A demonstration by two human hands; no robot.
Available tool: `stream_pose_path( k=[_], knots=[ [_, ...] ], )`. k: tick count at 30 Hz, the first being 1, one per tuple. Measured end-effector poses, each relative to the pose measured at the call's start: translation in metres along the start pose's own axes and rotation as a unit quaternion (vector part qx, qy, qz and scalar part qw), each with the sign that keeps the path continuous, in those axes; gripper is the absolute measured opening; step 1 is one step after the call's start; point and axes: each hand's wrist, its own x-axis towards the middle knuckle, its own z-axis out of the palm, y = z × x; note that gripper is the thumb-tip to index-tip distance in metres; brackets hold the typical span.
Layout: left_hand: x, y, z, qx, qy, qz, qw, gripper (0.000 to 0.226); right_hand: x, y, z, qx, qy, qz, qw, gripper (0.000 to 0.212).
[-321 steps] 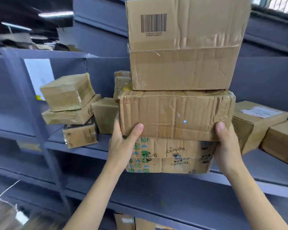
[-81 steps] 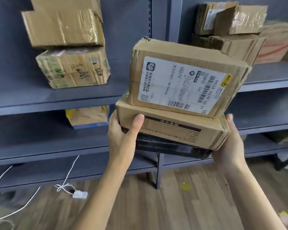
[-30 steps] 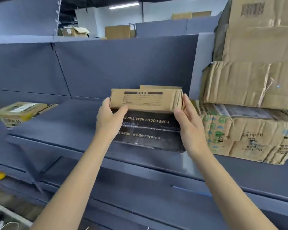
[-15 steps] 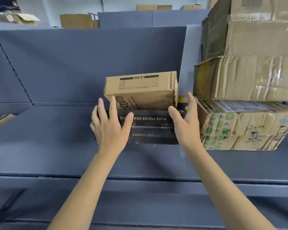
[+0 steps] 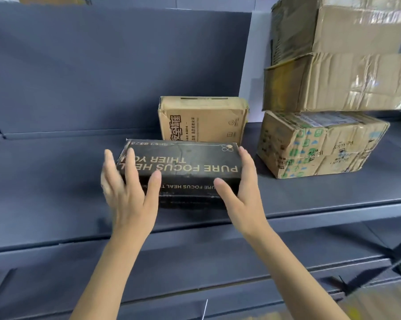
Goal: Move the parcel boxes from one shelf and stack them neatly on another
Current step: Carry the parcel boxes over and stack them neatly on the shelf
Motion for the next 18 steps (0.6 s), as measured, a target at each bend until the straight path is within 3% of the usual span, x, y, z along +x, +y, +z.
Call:
stream_pose_path(
  k=[4,10,14,18],
  knots=[
    [-0.004,0.007,-0.007,0.045,0.017,0.050,0.998,0.076,-0.005,0.000,-0.008,0.017,0.000,0.020,1.000,0.069],
    [-0.024,0.068,0.023,0.011,0.001,0.298,0.954,0.060,-0.023,-0.003,-0.051,-0.014,0.065,0.005,0.998,0.059],
    [-0.052,0.112,0.052,-0.058,-0.079,0.341,0.935,0.056,-0.046,0.005,-0.117,-0.051,0.164,-0.001,0.985,0.051],
    [-0.075,0.168,0.076,-0.107,-0.146,0.340,0.923,0.055,-0.077,0.014,-0.206,-0.084,0.250,0.058,0.963,0.057]
  ],
)
